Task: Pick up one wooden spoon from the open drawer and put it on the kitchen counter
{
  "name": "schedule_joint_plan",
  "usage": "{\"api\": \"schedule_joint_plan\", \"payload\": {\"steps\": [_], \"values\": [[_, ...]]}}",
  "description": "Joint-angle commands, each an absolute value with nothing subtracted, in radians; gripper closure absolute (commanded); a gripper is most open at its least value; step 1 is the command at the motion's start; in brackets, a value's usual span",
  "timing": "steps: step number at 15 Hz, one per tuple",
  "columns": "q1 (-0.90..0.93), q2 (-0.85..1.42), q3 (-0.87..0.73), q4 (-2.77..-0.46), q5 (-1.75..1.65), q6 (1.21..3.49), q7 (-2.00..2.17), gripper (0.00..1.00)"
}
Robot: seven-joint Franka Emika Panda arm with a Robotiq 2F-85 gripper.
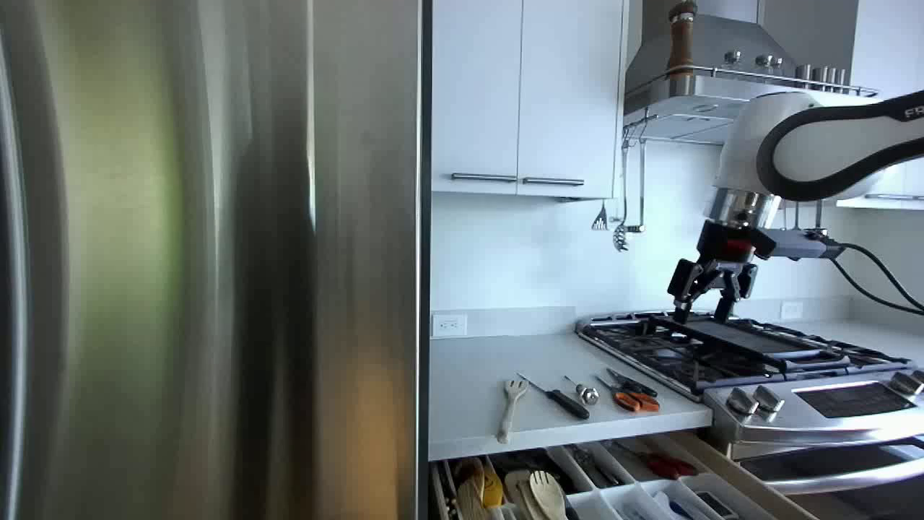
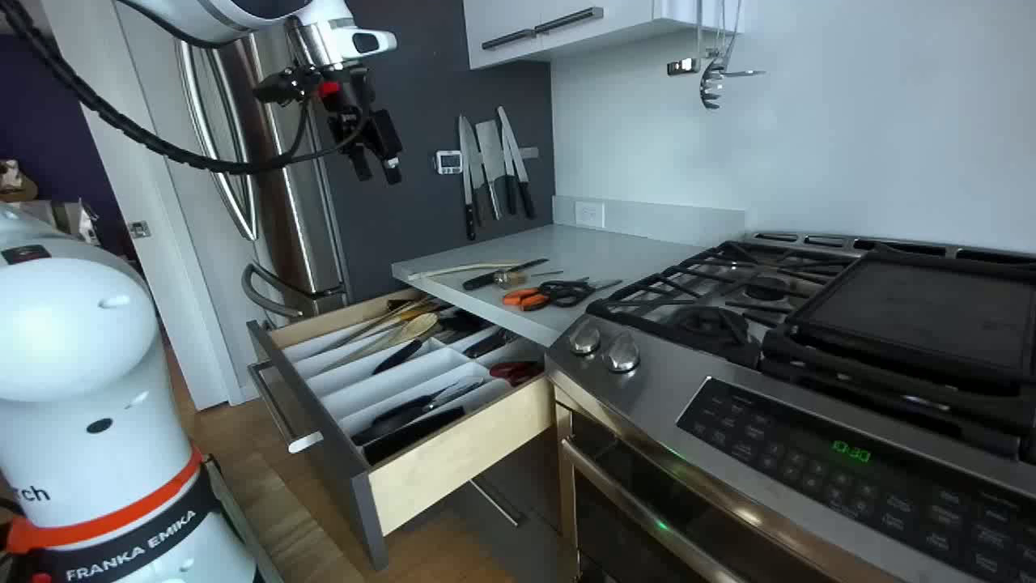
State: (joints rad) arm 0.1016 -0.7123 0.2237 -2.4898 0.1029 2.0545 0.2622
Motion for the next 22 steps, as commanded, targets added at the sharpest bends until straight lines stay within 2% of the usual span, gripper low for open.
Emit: {"api": "schedule_joint_plan", "payload": {"steps": [1,9,16,22], "values": [[0.106,-0.711,0.220,-2.488,0.100,2.053,0.264,0.00],[0.126,-0.681,0.211,-2.488,0.130,2.069,0.245,0.00],[0.227,-0.496,0.360,-2.442,0.225,2.173,0.373,0.00],[0.211,-0.352,0.514,-2.439,0.174,2.208,0.743,0.00]]}}
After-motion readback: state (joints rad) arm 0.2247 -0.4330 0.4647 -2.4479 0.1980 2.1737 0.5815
